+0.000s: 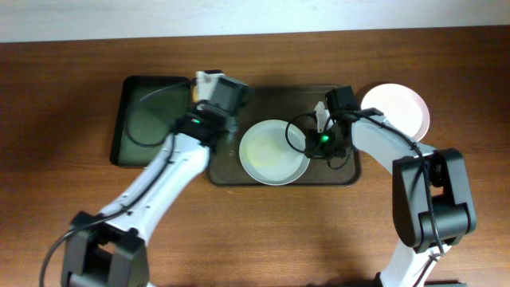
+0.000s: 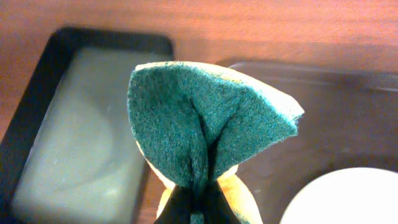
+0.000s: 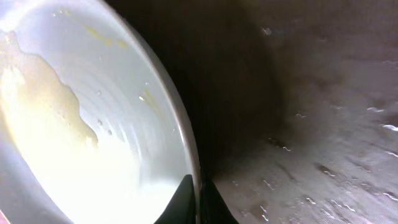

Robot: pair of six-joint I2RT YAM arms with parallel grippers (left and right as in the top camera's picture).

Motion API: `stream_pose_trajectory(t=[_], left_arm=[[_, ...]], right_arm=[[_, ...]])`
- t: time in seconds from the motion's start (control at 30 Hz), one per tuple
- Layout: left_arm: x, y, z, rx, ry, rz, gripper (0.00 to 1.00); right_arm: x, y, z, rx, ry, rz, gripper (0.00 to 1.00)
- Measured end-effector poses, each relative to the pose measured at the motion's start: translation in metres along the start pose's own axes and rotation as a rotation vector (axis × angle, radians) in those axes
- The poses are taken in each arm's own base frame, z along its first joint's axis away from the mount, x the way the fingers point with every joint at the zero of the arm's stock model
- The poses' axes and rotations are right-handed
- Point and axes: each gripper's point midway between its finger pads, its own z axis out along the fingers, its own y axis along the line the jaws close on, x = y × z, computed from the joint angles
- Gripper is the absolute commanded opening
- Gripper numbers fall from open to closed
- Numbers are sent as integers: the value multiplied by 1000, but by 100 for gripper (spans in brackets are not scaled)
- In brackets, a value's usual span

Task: Clean dirty plates on tray and stack at the side

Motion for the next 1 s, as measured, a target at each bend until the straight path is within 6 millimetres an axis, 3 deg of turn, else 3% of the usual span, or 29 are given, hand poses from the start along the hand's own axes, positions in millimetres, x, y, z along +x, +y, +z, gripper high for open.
stream_pose_trajectory(t=[0.13, 0.23, 0.33, 0.4, 0.57, 0.7, 1.0], left_arm=[[13, 40, 19, 29, 136, -91, 0], [14, 73, 30, 63, 198, -196, 0], [16, 101, 37, 80, 234, -284, 0], [21, 120, 40, 81, 266, -336, 0], [29, 138, 40, 74, 306, -384, 0], [29, 140, 41, 76, 308, -390, 0], [29, 139, 40, 80, 309, -391, 0]], right_arm=[[-18, -3, -35, 110, -37, -34, 4], [-43, 0, -80, 237, -112, -79, 4], [-71, 23, -138, 405, -249, -166, 4], [-77, 35, -156, 474, -293, -207, 4], [-91, 93, -208, 786, -500, -402, 4], [-86, 129, -225, 969, -577, -562, 4], [-83, 186, -261, 1243, -679, -804, 4]])
